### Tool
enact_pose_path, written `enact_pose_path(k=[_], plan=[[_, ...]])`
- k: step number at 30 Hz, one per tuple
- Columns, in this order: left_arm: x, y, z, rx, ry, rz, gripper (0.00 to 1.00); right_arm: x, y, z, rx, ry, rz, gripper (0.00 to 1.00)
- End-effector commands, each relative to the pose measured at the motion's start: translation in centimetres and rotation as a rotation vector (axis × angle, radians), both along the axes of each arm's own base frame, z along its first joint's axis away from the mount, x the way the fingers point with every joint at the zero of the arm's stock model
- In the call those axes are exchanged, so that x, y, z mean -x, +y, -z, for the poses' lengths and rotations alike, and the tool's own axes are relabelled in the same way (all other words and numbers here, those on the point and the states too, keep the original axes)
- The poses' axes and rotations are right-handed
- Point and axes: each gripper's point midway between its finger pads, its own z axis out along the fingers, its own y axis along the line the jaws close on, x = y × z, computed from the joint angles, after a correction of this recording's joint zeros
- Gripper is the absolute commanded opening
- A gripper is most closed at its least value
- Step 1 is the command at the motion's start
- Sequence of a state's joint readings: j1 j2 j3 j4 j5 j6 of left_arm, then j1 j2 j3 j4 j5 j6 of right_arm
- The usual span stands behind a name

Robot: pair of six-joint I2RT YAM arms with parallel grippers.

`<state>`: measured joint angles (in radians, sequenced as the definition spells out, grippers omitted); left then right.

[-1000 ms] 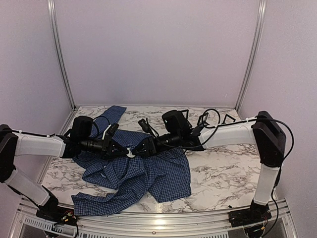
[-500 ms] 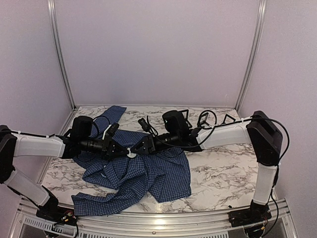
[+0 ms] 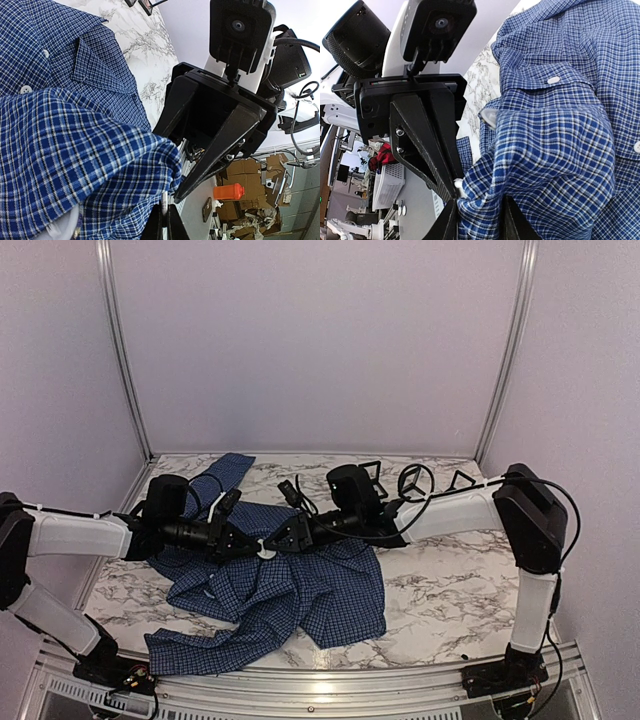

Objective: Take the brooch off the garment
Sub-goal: Open the brooch with the crumpled clothing.

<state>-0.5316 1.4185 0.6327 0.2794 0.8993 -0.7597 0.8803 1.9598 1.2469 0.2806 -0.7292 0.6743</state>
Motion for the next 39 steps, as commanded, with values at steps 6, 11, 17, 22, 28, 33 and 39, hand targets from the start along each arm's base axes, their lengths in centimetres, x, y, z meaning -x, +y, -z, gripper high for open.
enact_pose_path(k=[6, 11, 17, 22, 28, 33, 39], plan=[[0.3, -0.2, -1.3, 0.023, -0.054, 0.011, 0.0, -1.1, 0.8, -1.4, -0.04, -0.03, 0.006, 0.26], [0.3, -0.3, -1.3, 0.023, -0.053, 0.01, 0.0, -1.2, 0.7, -1.2, -0.029, -0.035, 0.012, 0.26], [0.2, -0.3, -1.4, 0.026, -0.053, 0.007, 0.0, -1.3, 0.7, -1.0, -0.014, -0.048, 0.018, 0.24], [0.1, -0.3, -1.6, 0.033, -0.051, 0.003, 0.0, -1.3, 0.5, -0.8, -0.004, -0.054, 0.021, 0.24], [0.0, -0.4, -1.9, 0.043, -0.05, -0.004, 0.0, -1.4, 0.5, -0.7, 0.001, -0.059, 0.023, 0.23], [0.0, -0.5, -2.1, 0.049, -0.05, -0.005, 0.0, -1.3, 0.5, -0.6, 0.008, -0.063, 0.024, 0.23], [-0.1, -0.5, -2.4, 0.057, -0.049, -0.009, 0.0, -1.3, 0.6, -0.6, 0.019, -0.079, 0.029, 0.22]])
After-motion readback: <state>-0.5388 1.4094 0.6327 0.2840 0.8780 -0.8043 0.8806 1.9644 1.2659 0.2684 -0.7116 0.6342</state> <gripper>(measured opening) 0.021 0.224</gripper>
